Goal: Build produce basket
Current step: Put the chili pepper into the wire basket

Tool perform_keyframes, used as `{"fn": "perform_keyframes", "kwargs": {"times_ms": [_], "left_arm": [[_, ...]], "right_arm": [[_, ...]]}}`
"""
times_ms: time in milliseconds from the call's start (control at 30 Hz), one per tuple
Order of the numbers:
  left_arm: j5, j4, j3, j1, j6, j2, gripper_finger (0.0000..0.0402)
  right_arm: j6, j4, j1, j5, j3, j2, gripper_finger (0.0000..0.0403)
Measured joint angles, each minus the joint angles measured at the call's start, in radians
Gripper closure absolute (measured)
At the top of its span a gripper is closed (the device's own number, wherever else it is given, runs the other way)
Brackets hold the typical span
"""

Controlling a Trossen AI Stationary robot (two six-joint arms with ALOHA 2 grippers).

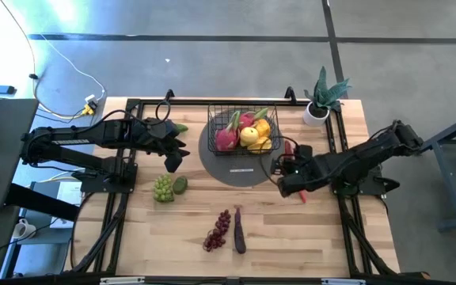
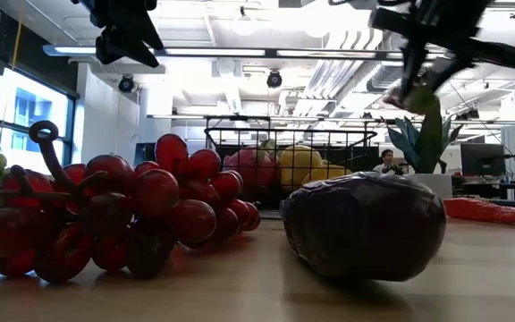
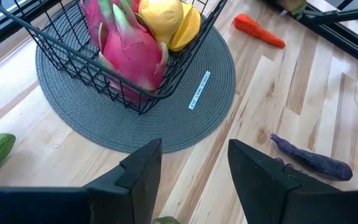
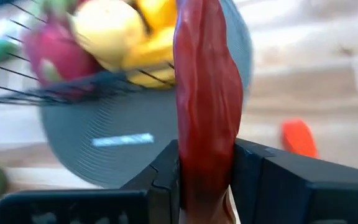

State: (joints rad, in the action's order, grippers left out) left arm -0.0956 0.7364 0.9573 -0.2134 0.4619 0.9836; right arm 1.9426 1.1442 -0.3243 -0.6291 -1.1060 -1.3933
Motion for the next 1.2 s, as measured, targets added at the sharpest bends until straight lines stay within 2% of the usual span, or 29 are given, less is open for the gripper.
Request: {"fn": "perform_keyframes", "kwargs": {"times_ms": [300,467,733,1200], "left_arm": [[-0.024,0.000,0.000,0.000,0.048,0.000,0.0227],[-0.050,0.000,0.000,-0.002,0.078,0.000,0.0227],[-0.061,0.000,0.000,-0.003,0.111,0.000,0.0227],[-0.095,0.000,0.000,-0.003,0.146,0.000,0.0227]], "right_arm": [[-0.359,-0.173,0.148,-0.056,-0.059,0.000,0.0330],[-0.612,-0.362,0.240,-0.048,-0.065,0.000,0.0330],[-1.020,-0.690,0.386,0.053,-0.066,0.000,0.0329],[-1.477,-0.975,0.603,0.284,-0.066,0.000,0.0329]]}}
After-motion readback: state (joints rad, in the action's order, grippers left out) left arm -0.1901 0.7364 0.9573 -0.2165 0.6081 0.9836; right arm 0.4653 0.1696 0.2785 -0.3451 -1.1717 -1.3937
